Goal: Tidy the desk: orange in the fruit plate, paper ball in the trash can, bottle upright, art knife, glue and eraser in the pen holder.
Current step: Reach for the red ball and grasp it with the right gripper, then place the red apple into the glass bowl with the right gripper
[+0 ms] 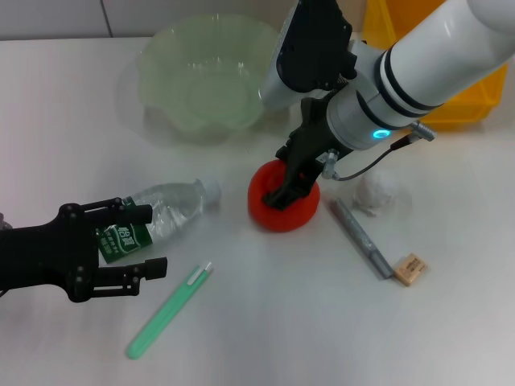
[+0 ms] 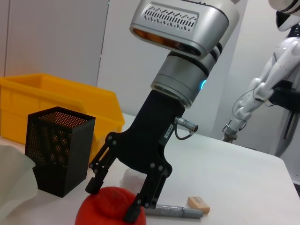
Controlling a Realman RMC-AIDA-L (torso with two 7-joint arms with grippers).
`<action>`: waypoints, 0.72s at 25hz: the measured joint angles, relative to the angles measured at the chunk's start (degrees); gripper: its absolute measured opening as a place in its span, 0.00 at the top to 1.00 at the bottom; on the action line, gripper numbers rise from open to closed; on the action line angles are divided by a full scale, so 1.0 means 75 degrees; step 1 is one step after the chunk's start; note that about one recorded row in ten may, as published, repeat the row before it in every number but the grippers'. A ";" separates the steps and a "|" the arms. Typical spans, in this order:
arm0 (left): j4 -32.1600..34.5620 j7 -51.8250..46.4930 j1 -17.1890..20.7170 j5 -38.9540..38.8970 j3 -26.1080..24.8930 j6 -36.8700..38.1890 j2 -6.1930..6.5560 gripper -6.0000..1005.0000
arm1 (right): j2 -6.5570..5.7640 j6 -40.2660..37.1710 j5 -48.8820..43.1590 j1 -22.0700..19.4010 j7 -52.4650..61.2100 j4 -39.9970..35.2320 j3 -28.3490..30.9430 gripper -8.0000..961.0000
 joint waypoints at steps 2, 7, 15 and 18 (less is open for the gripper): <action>0.0000 0.0011 0.0007 0.0000 -0.0008 -0.0025 -0.0011 0.20 | 0.0002 0.0040 0.0011 -0.0008 -0.0002 -0.0004 -0.0008 0.24; -0.0093 0.0027 0.0013 0.0000 -0.0008 -0.0145 -0.0018 0.20 | 0.0000 -0.0019 0.0015 -0.0046 -0.0029 -0.0035 -0.0018 0.27; -0.0103 0.0025 0.0023 0.0000 -0.0116 -0.0162 -0.0018 0.20 | -0.0016 -0.0189 -0.0027 -0.0054 -0.0006 -0.0069 0.0063 0.50; -0.0103 0.0026 0.0023 0.0000 -0.0122 -0.0171 -0.0018 0.20 | -0.0031 -0.0264 -0.0027 -0.0099 0.0003 -0.0210 0.0131 0.73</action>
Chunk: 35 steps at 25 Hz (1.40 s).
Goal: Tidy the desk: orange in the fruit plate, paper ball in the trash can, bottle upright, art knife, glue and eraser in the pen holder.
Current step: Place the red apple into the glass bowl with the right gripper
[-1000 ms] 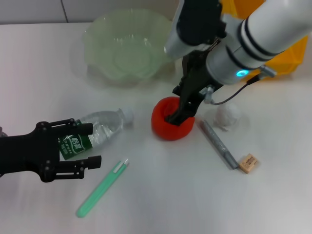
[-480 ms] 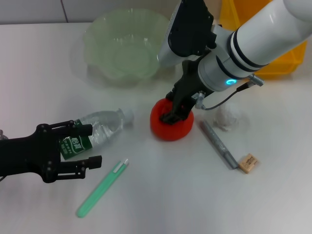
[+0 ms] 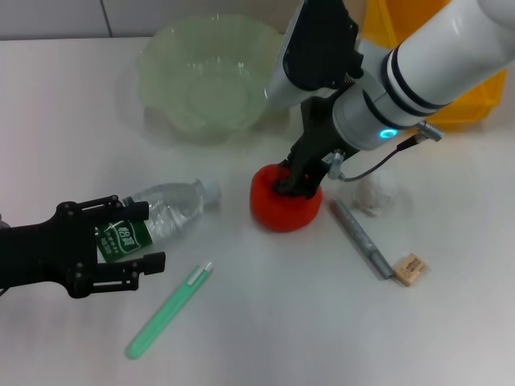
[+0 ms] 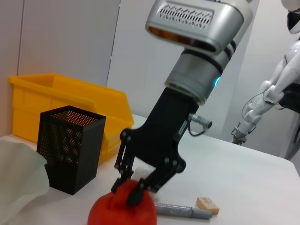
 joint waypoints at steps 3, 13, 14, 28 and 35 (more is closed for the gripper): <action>0.0000 0.0001 -0.0001 0.0001 -0.0003 -0.0029 0.0000 0.20 | -0.0011 -0.0190 -0.0012 -0.0152 0.0003 -0.0476 0.0361 0.75; -0.0037 0.0098 0.0062 -0.0005 -0.0182 -0.0033 -0.0003 0.20 | -0.0023 -0.1284 0.0014 -0.0104 0.0007 -0.1967 0.1626 0.81; -0.0037 0.0098 0.0062 -0.0005 -0.0182 -0.0033 -0.0003 0.20 | -0.0023 -0.1284 0.0014 -0.0104 0.0007 -0.1967 0.1626 0.81; -0.0093 0.0116 0.0048 -0.0013 -0.0191 -0.0041 -0.0083 0.20 | 0.0006 0.1371 0.0290 0.0649 -0.0389 -0.0738 0.1482 0.84; -0.0093 0.0132 0.0066 -0.0013 -0.0198 -0.0063 -0.0106 0.20 | 0.0022 0.3307 0.0371 0.0657 -0.0570 0.0197 0.0601 0.84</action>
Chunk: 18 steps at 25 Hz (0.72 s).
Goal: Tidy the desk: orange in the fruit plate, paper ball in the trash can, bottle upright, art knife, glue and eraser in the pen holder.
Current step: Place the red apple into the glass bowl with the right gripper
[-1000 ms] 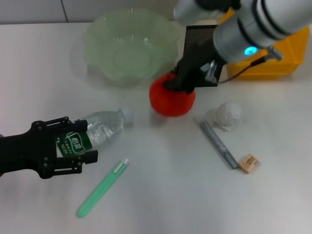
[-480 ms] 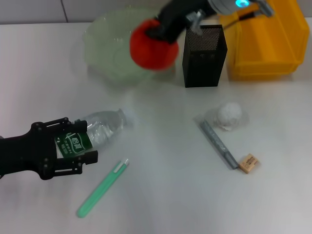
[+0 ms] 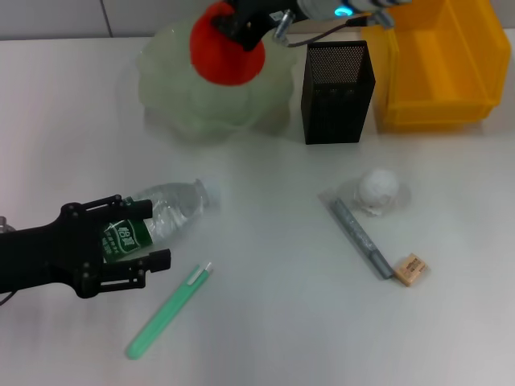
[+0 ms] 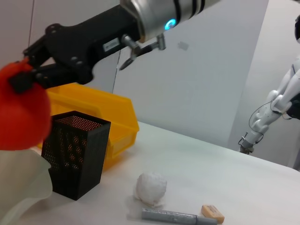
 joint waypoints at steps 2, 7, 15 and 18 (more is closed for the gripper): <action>-0.0038 0.0066 0.0009 0.0000 -0.0007 -0.0037 -0.0061 0.20 | 0.0002 0.0499 0.0149 -0.0016 -0.0003 0.0221 -0.0217 0.83; -0.0159 0.0073 -0.0015 0.0002 -0.0005 -0.0043 -0.0110 0.20 | 0.0002 0.1019 0.0354 -0.0009 -0.0062 0.0495 -0.0335 0.81; -0.0209 0.0075 -0.0007 0.0002 -0.0004 -0.0043 -0.0116 0.20 | 0.0002 0.1090 0.0355 -0.0102 -0.0101 0.0576 -0.0308 0.64; -0.0209 0.0076 0.0003 0.0001 -0.0002 -0.0042 -0.0117 0.20 | -0.0011 0.0711 0.0354 -0.0456 -0.0061 -0.0036 -0.0256 0.51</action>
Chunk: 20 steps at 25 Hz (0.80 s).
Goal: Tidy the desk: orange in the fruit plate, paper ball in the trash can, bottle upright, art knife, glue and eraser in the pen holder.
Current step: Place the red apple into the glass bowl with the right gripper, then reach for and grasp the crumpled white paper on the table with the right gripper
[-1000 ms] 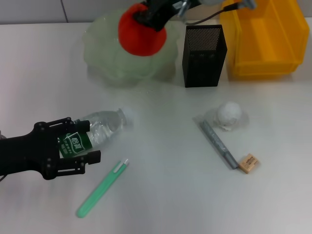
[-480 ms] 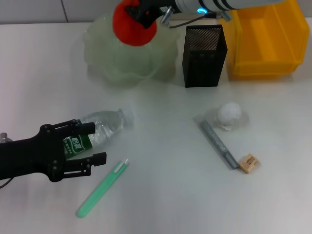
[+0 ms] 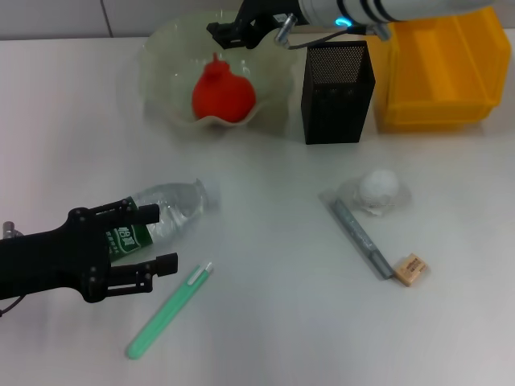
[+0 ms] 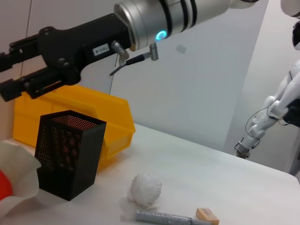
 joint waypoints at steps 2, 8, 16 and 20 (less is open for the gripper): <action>0.0000 0.0000 0.0000 0.0000 0.0000 0.0000 0.0000 0.20 | -0.0008 -0.0245 0.0000 -0.0170 0.0013 -0.0318 0.0045 0.41; 0.0004 0.0000 0.0001 0.0001 0.0001 0.0047 0.0003 0.20 | -0.0018 -0.2842 -0.0193 -0.0773 0.0592 -0.2059 0.0880 0.22; 0.0011 0.0000 -0.0003 0.0015 -0.0003 0.0022 0.0023 0.20 | -0.0042 -0.6085 -0.2381 -0.0344 0.2096 -0.2581 0.1429 0.21; 0.0011 -0.0002 -0.0045 0.0010 -0.0003 0.0008 0.0006 0.20 | -0.0038 -0.6901 -0.3113 -0.0119 0.2461 -0.2197 0.1405 0.22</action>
